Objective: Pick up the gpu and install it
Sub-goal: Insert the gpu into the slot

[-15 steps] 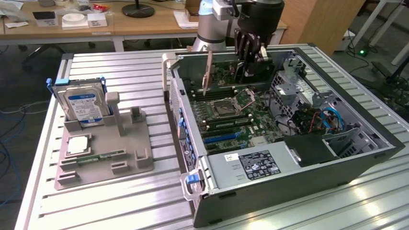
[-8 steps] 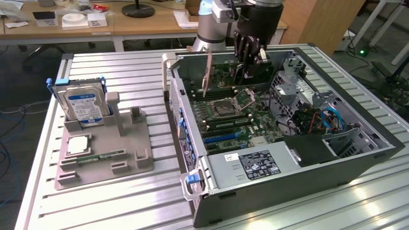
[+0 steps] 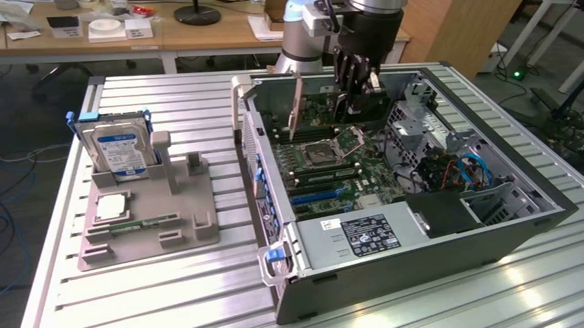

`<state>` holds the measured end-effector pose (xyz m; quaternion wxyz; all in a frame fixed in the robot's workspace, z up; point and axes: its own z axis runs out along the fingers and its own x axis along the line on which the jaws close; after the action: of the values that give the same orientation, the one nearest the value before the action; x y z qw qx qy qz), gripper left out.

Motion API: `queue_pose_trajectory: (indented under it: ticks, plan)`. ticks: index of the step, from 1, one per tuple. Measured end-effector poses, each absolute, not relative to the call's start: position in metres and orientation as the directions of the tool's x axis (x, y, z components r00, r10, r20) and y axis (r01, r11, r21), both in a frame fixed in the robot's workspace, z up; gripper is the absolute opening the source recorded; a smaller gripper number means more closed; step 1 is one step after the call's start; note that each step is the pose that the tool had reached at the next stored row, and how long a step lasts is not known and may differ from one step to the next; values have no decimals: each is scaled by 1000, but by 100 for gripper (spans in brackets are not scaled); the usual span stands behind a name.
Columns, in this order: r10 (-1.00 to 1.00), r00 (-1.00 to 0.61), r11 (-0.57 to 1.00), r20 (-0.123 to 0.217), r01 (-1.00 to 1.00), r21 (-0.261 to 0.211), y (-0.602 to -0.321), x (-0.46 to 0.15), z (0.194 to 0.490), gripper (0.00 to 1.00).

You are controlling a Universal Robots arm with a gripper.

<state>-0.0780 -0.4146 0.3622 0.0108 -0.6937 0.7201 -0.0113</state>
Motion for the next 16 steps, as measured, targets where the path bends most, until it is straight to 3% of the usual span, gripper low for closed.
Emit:
queue_pose_trajectory:
  ticks: [16]
  plan:
    - [-999, -37, 37, 0, -999, -31, -415, -78, 355, 28]
